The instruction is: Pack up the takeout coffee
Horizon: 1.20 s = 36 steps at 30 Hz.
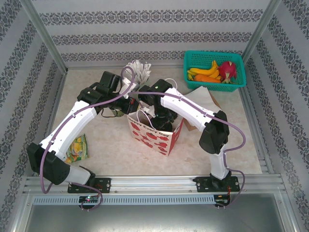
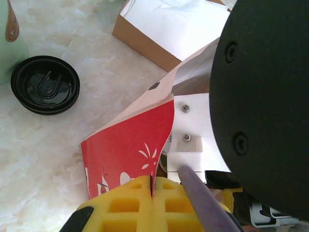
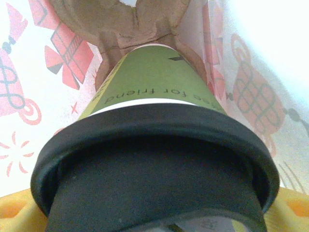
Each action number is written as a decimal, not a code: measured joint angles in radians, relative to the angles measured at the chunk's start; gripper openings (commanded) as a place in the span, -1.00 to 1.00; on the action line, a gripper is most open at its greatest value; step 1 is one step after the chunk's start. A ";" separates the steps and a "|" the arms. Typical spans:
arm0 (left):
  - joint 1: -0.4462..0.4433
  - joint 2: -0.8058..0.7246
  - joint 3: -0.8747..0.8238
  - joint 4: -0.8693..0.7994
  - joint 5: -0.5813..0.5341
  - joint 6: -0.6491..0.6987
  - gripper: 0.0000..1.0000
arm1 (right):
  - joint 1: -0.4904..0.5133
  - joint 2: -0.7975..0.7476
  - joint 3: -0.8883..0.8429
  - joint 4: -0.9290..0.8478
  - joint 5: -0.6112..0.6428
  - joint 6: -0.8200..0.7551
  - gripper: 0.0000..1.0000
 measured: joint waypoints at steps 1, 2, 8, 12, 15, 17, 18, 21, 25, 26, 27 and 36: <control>0.000 0.000 0.000 0.000 0.000 0.000 -1.00 | 0.000 0.000 0.000 0.000 0.000 0.000 0.13; 0.000 0.000 0.000 0.000 0.000 0.000 -1.00 | 0.000 0.000 0.000 0.000 0.000 0.000 0.13; 0.000 0.000 -0.002 0.005 0.000 0.000 -1.00 | 0.000 0.000 0.000 0.000 0.000 0.000 0.13; 0.000 0.000 -0.009 0.016 0.000 0.000 -1.00 | 0.000 0.002 0.000 0.000 0.004 0.001 0.13; 0.000 0.000 -0.011 0.019 0.000 0.000 -1.00 | 0.000 0.003 0.000 0.000 0.005 0.002 0.13; 0.000 0.000 -0.011 0.019 0.000 0.000 -1.00 | 0.000 0.005 0.000 0.000 0.005 0.002 0.13; 0.000 0.000 -0.011 0.019 0.000 0.000 -1.00 | 0.000 0.005 0.000 0.000 0.005 0.002 0.13; 0.000 0.000 -0.013 0.021 0.000 0.000 -1.00 | 0.000 0.007 0.000 0.000 0.005 0.002 0.13; 0.000 0.000 -0.013 0.021 0.000 0.000 -1.00 | 0.000 0.007 0.000 0.000 0.005 0.001 0.13; 0.000 0.000 -0.013 0.021 0.000 0.000 -1.00 | 0.000 0.007 0.000 0.000 0.005 0.001 0.13; 0.000 0.000 -0.013 0.022 0.000 0.000 -1.00 | 0.000 0.008 0.000 0.000 0.005 0.002 0.13; 0.000 0.000 -0.015 0.022 0.000 0.000 -1.00 | 0.000 0.013 -0.001 0.000 0.005 0.001 0.13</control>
